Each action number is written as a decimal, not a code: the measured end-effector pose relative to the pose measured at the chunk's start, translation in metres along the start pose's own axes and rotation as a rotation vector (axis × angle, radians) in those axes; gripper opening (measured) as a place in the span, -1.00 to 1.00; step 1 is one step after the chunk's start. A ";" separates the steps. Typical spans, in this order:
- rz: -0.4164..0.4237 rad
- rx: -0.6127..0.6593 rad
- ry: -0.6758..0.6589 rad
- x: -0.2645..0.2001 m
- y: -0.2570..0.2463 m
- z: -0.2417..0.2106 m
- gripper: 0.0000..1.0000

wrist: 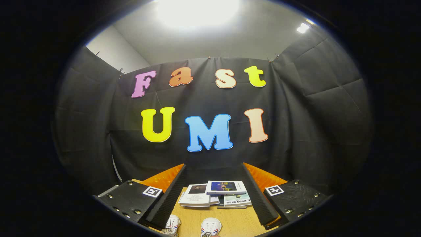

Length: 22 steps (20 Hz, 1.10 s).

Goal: Open the storage box then place both shoes into the box .Put the left shoe in first, then the right shoe, with the right side of both shoes facing outward in a uniform manner.

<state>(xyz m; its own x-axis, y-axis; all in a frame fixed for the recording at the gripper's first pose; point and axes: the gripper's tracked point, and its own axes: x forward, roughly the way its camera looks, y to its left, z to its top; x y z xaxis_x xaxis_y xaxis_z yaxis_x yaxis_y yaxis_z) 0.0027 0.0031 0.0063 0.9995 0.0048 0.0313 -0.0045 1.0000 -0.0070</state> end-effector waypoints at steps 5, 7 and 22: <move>0.002 0.014 0.025 0.004 0.000 -0.010 0.96; 0.002 0.019 0.040 0.008 -0.001 -0.017 0.96; 0.288 0.270 0.389 0.044 0.088 -0.135 0.96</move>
<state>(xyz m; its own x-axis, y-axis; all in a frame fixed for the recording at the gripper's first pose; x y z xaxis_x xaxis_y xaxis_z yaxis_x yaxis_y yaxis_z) 0.0506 0.0902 -0.1283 0.8941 0.3269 -0.3061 -0.2362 0.9250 0.2977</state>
